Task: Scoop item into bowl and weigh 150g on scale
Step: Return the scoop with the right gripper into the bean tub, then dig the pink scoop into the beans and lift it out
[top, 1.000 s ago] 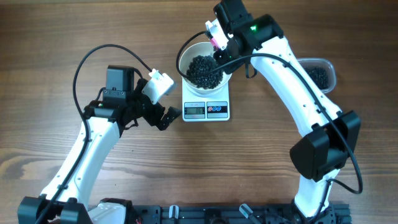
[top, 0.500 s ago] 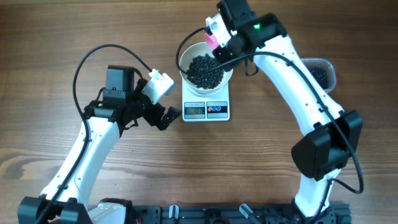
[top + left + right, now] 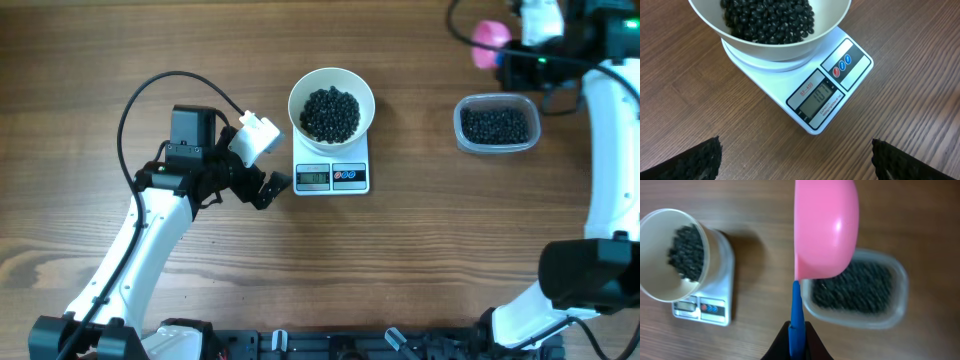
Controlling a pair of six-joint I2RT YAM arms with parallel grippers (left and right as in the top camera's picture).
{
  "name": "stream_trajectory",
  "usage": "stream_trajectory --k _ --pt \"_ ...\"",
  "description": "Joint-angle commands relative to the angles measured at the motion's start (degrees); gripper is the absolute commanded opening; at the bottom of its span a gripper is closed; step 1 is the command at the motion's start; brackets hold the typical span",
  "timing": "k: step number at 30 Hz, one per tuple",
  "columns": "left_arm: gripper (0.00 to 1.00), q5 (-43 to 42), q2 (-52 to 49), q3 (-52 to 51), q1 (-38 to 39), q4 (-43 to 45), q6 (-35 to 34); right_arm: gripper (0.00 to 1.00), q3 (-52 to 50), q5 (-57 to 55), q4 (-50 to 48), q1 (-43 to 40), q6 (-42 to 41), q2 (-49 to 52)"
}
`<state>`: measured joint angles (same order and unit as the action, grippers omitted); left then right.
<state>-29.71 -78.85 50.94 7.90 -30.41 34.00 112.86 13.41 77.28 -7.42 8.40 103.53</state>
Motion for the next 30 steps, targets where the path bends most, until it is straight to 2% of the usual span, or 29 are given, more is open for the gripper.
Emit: stream_trajectory --k 1,8,20,30 --pt "1.00 -0.68 0.04 -0.37 -0.20 0.13 0.28 0.04 -0.46 -4.68 1.38 -4.00 0.74 -0.66" --pt "1.00 -0.66 0.04 -0.37 -0.20 0.13 0.28 0.04 -8.76 -11.65 0.66 -5.40 1.97 0.26" --pt "1.00 -0.68 0.04 -0.37 -0.20 0.15 0.28 0.04 -24.15 -14.14 -9.81 -5.40 1.95 2.93" --pt "1.00 -0.68 0.04 -0.37 -0.20 0.15 0.28 0.04 -24.85 -12.94 -11.54 -5.07 3.56 7.54"
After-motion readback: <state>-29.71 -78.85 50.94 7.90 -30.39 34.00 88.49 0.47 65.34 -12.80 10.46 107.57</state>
